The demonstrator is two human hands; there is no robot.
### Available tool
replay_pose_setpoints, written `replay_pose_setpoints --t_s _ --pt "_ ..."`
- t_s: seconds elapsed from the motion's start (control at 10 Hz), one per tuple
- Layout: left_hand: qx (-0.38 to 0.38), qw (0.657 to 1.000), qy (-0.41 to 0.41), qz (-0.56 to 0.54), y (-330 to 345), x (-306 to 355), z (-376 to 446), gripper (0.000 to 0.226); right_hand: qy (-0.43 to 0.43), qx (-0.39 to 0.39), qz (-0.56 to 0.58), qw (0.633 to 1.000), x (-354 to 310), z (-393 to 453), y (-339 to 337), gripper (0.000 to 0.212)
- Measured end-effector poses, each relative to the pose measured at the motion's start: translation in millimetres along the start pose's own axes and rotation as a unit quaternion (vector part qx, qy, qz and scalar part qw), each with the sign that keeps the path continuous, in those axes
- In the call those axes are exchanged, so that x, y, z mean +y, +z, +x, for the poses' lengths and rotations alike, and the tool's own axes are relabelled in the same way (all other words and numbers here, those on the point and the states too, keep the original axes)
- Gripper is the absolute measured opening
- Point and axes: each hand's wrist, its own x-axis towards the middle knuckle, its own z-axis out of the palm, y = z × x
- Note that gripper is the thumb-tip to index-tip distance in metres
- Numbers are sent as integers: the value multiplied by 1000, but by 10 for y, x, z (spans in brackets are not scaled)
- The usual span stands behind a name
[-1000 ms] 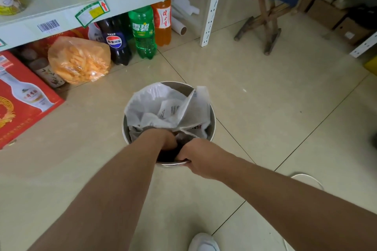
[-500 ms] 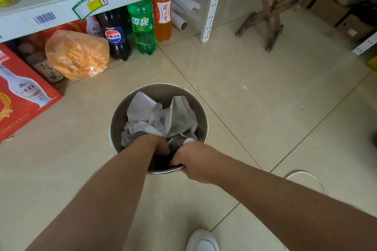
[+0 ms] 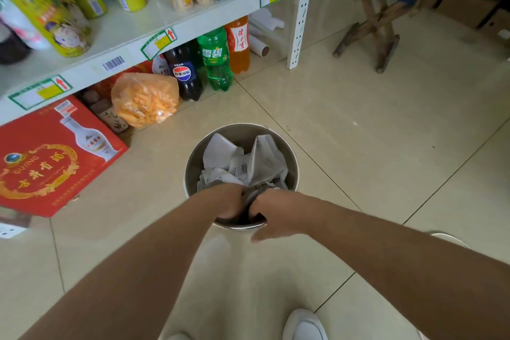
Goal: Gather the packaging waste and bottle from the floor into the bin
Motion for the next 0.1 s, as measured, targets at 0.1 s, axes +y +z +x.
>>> replay_pose_setpoints --t_s 0.1 --pt "24 997 5 -70 -153 -26 -319 27 10 34 4 999 -64 -9 -104 39"
